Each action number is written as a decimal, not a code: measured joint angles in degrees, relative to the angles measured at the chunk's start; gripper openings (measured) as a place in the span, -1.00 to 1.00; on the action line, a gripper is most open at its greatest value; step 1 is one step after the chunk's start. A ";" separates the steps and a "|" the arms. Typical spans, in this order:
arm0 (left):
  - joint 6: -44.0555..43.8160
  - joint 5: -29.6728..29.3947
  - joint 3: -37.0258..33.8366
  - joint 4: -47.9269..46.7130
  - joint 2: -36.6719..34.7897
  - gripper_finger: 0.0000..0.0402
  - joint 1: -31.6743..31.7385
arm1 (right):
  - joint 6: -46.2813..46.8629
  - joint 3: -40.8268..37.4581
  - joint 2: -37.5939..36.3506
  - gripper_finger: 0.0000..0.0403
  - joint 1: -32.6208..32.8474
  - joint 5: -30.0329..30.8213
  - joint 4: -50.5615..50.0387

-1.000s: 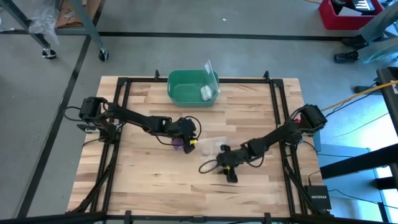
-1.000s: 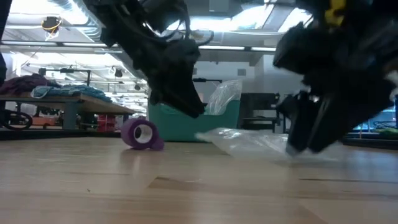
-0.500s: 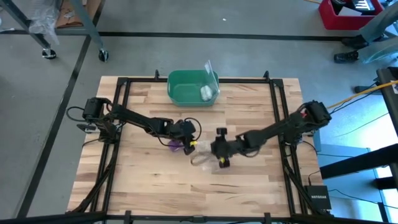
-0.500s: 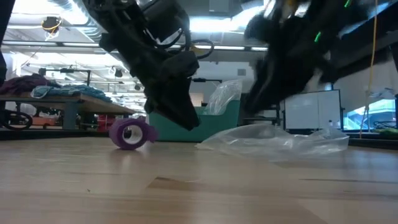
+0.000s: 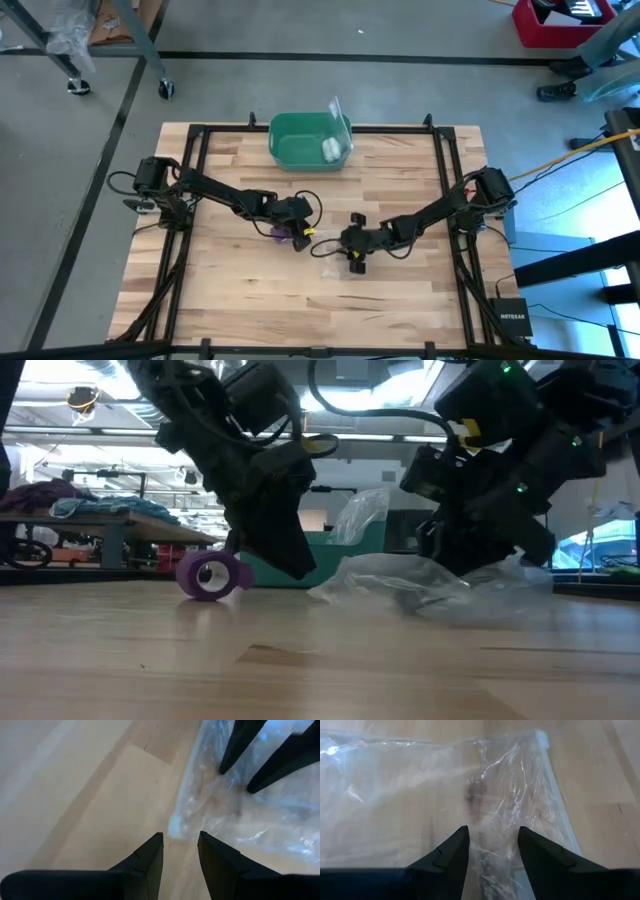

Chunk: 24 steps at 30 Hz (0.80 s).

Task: Roll bandage
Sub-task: Open the zip bag

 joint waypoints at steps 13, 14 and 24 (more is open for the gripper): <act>-9.19 8.82 -2.62 12.78 6.64 -0.43 1.56 | -1.89 -0.10 1.01 -0.12 -0.13 -0.30 1.99; -9.59 10.22 -2.64 14.06 7.35 -0.43 1.58 | -1.89 -0.12 1.03 -0.12 -0.13 -0.11 2.04; -9.60 13.32 -2.75 19.74 8.05 -0.43 1.45 | -1.88 -0.13 1.06 -0.12 -0.08 0.97 2.17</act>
